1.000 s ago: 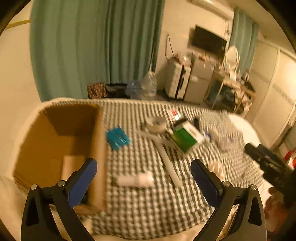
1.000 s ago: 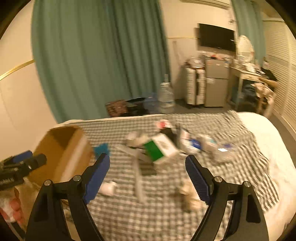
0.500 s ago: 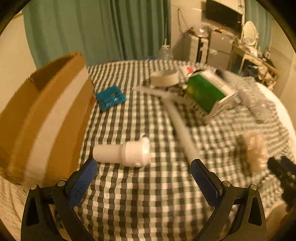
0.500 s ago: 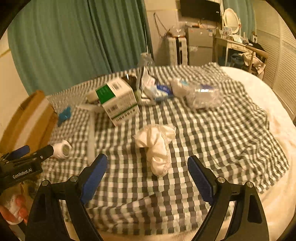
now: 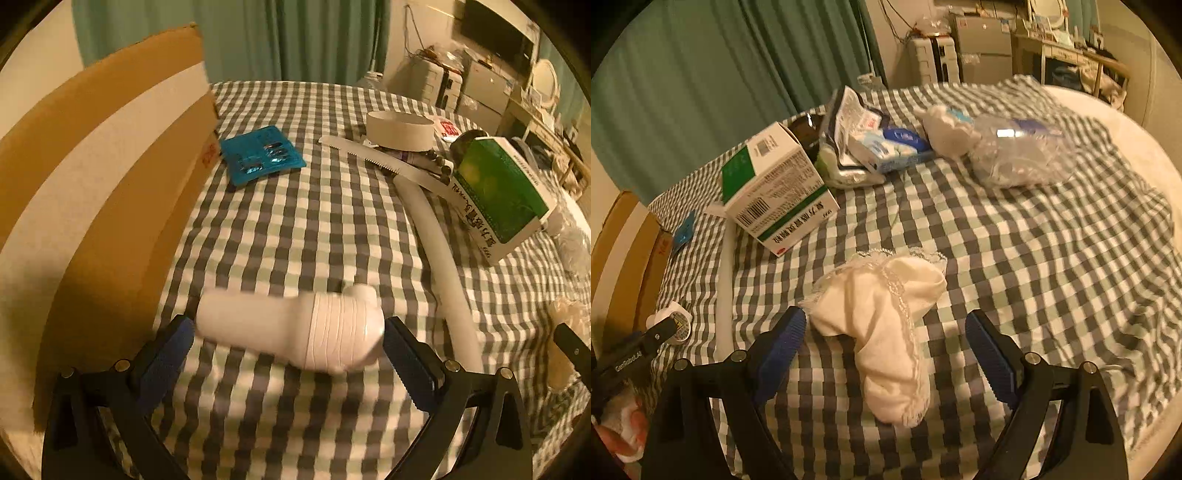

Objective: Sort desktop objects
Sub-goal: 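Grasp the white cylinder with the left gripper while the right grasps the white cloth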

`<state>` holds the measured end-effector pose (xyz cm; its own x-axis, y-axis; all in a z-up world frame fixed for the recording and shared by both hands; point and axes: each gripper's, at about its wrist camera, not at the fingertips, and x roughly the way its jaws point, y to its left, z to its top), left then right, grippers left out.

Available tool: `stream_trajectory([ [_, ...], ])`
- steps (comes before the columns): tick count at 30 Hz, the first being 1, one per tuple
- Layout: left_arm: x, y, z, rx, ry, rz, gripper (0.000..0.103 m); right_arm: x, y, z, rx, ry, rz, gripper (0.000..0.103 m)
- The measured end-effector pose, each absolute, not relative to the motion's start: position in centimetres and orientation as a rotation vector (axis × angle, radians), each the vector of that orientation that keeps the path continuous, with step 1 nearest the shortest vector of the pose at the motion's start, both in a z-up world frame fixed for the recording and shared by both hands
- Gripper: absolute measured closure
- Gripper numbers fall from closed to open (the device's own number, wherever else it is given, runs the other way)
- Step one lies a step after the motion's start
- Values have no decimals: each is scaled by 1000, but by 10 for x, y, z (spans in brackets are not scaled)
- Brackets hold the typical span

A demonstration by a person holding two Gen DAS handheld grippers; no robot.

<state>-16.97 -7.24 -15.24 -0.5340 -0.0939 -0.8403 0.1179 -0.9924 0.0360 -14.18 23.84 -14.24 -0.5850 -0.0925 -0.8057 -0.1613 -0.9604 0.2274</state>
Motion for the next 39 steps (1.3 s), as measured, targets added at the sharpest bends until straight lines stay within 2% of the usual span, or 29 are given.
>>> stream_trajectory([
  [5, -183, -61, -163, 1458, -164, -2671, 0, -140, 241, -138, -1396, 488, 2761, 15],
  [10, -187, -63, -162, 1431, -170, -2712, 0, -138, 236, -138, -1414, 455, 2762, 16],
  [12, -188, -63, -161, 1426, -181, -2722, 0, -140, 235, -141, -1435, 440, 2750, 20],
  [14, -191, -63, -162, 1423, -200, -2722, 0, -142, 235, -144, -1456, 429, 2735, 30],
  [15, -194, -62, -163, 1428, -216, -2720, 0, -142, 235, -144, -1463, 427, 2730, 32],
  [19, -202, -60, -165, 1378, -259, -2760, 0, -141, 236, -142, -1464, 451, 2728, 33],
  [24, -202, -61, -163, 1373, -211, -2789, 0, -144, 237, -142, -1464, 463, 2736, 34],
  [26, -199, -59, -162, 1377, -210, -2805, 0, -146, 236, -141, -1460, 446, 2741, 52],
  [27, -197, -58, -161, 1379, -214, -2811, 0, -146, 236, -141, -1458, 442, 2741, 57],
  [29, -193, -52, -159, 1399, -227, -2838, 0, -147, 237, -140, -1440, 466, 2747, 76],
  [30, -190, -48, -157, 1407, -235, -2857, 1, -146, 239, -139, -1430, 498, 2753, 78],
  [31, -184, -42, -153, 1393, -268, -2893, 12, -147, 240, -139, -1427, 510, 2754, 79],
  [32, -179, -36, -148, 1383, -309, -2922, 17, -147, 240, -139, -1425, 511, 2753, 79],
  [35, -172, -28, -144, 1428, -296, -2992, 17, -148, 240, -138, -1418, 516, 2753, 80],
  [39, -173, -21, -152, 1453, -408, -2923, 17, -149, 239, -139, -1436, 531, 2752, 80],
])
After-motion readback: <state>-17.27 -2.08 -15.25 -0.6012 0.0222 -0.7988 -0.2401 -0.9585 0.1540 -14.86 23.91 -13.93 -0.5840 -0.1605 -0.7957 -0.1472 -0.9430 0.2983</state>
